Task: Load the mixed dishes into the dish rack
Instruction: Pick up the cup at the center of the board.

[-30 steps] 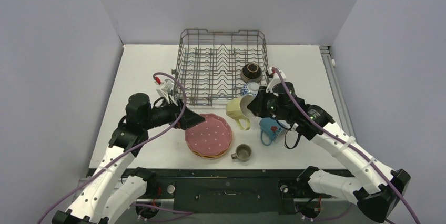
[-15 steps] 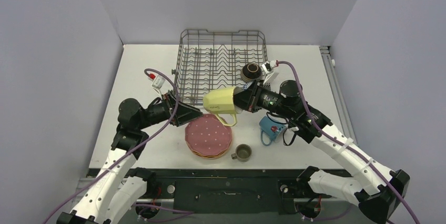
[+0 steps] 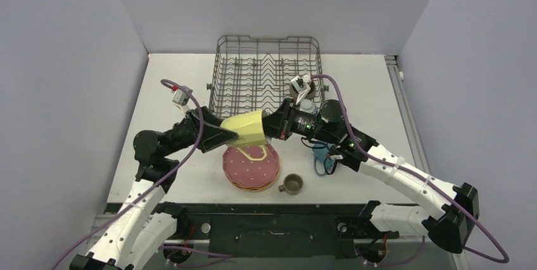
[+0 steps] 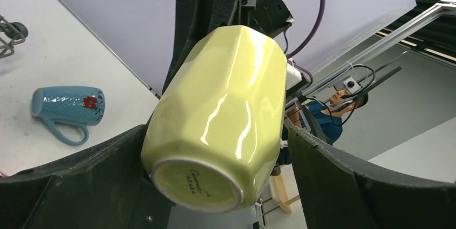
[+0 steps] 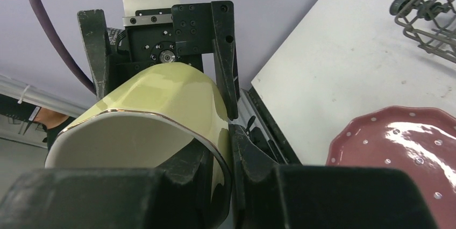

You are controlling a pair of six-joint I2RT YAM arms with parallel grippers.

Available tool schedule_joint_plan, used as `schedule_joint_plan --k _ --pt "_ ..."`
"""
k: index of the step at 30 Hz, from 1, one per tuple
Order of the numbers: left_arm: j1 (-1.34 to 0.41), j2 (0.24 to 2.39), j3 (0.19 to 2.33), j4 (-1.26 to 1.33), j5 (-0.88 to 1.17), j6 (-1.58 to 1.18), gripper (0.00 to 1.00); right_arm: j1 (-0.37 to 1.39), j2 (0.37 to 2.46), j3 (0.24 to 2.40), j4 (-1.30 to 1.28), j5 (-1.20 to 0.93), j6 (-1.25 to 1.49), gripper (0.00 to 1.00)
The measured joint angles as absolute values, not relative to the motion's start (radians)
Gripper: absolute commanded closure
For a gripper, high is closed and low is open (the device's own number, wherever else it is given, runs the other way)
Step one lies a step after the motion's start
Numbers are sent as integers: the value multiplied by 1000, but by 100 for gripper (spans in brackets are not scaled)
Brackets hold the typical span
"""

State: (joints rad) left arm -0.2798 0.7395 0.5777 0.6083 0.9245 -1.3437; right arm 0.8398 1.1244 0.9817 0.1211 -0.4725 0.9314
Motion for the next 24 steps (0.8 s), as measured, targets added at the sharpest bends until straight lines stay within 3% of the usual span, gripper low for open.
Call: schedule_joint_plan --k 24 --pt "-279 691 570 636 949 -1354 4 892 1241 1039 242 -486 975 100"
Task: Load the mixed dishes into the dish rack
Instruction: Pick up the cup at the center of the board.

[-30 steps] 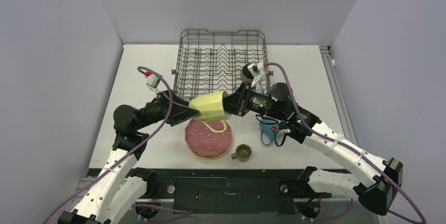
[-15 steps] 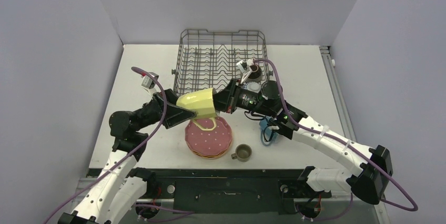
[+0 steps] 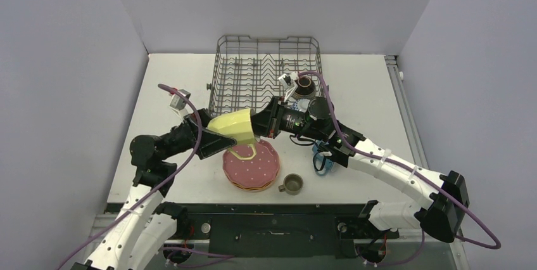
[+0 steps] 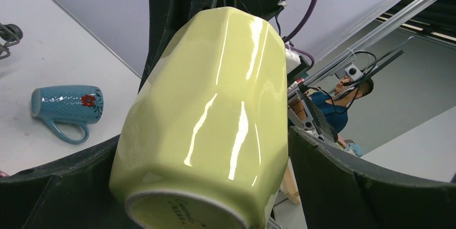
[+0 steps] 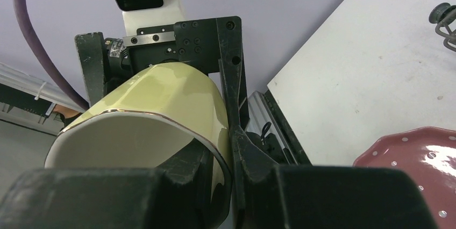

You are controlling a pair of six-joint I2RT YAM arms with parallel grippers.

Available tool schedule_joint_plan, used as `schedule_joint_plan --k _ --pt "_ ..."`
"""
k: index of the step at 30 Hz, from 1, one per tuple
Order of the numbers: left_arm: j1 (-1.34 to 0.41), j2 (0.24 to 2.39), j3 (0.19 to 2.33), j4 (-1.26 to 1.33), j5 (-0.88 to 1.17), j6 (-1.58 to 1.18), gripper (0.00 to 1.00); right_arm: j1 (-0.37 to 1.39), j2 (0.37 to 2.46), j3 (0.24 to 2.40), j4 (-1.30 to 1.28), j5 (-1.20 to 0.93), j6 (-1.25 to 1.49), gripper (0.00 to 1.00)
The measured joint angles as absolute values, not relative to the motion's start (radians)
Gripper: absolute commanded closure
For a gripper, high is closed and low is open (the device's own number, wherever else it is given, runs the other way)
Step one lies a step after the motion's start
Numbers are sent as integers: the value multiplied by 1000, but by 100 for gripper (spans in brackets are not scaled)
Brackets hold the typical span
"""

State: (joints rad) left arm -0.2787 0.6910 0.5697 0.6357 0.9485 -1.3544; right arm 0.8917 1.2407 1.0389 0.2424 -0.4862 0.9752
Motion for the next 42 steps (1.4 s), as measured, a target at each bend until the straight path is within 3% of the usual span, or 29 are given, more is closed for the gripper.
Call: schedule_joint_plan --k 29,42 --pt "-279 680 620 467 950 -1214 4 894 1168 978 198 -447 958 100" --pt "-273 651 612 513 884 -1239 4 941 1170 870 435 -334 1090 100"
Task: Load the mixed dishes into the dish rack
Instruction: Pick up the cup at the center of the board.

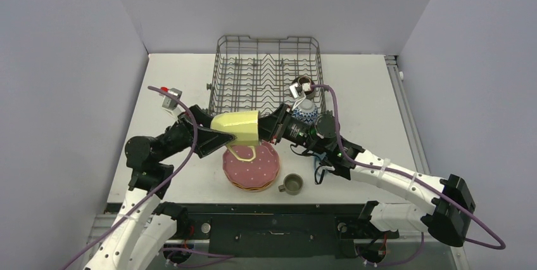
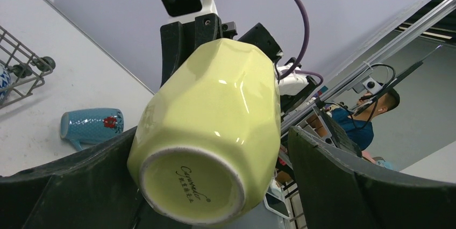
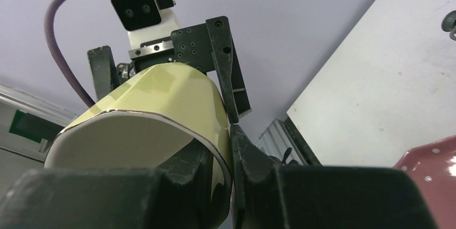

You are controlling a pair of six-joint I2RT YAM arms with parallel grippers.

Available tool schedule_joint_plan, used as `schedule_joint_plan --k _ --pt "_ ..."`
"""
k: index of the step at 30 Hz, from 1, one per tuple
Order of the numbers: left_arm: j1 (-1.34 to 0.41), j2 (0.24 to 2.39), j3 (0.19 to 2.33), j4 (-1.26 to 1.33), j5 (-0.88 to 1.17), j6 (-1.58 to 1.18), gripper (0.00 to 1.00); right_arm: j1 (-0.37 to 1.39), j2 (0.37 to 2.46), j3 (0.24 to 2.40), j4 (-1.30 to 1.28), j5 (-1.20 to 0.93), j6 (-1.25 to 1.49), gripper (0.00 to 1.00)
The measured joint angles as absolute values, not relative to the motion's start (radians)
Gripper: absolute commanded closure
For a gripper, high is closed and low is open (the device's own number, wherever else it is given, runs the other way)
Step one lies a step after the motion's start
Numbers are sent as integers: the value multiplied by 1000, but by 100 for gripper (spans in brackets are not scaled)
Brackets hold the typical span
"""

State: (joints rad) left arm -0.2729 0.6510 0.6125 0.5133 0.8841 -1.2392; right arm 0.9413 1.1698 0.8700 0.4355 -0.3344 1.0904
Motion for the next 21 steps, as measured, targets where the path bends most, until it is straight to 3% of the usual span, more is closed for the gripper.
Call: schedule_joint_plan --k 18,21 --pt "-273 630 610 559 799 -1256 1 1003 1242 848 627 -228 1146 100" --pt "-273 628 610 559 796 -1255 10 1003 1242 848 628 -223 1146 100"
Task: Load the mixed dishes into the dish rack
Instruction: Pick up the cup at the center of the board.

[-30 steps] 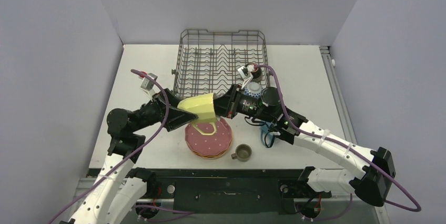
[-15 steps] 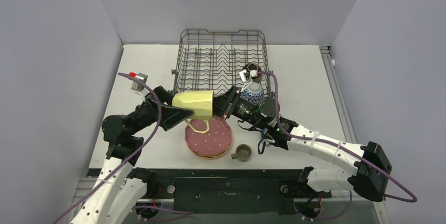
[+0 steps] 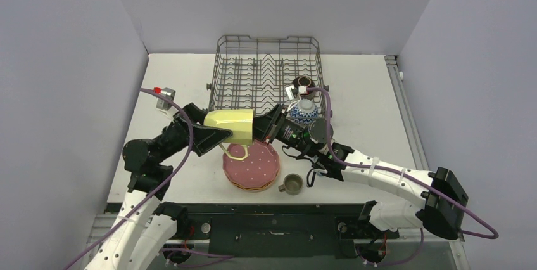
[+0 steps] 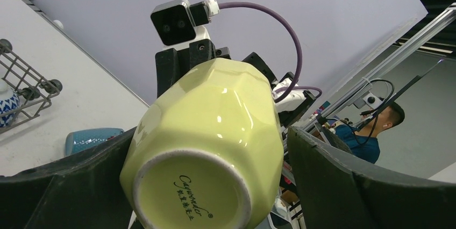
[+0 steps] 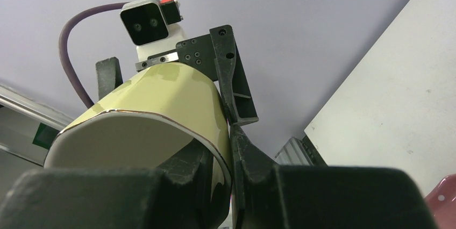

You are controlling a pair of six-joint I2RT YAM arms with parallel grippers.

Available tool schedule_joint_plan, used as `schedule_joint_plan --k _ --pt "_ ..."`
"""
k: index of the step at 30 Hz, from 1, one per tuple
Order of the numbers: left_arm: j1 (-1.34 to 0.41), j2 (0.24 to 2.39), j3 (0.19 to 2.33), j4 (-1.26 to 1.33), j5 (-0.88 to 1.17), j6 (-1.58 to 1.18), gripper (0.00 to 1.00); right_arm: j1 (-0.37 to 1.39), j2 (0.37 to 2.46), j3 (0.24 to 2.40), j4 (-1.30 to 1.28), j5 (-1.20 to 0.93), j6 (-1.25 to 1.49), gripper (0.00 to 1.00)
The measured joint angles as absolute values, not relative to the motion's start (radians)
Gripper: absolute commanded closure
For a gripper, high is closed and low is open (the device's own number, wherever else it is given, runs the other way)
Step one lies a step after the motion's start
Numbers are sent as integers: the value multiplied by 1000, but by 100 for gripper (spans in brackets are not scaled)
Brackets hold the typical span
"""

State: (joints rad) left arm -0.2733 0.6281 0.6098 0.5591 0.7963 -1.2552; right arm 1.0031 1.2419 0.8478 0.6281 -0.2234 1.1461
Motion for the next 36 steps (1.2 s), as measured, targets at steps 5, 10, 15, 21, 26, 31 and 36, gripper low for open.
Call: schedule_joint_plan --k 5,10,15,21,26,31,36 --pt "-273 628 604 566 792 -1255 41 1003 1242 848 634 -223 1150 100" --pt "-273 627 600 581 789 -1260 69 1003 1242 848 640 -223 1161 100" --pt "-273 626 599 581 789 -1261 100 1003 1242 848 640 -224 1162 100" --pt "-273 626 599 580 788 -1261 100 1003 1246 848 642 -223 1163 77" --pt "-274 625 592 574 801 -1254 100 1002 1246 848 651 -212 1171 60" --pt "-274 625 591 571 800 -1251 100 993 1238 826 654 -208 1173 56" --pt "-274 625 591 547 798 -1227 100 977 1201 790 650 -205 1174 53"
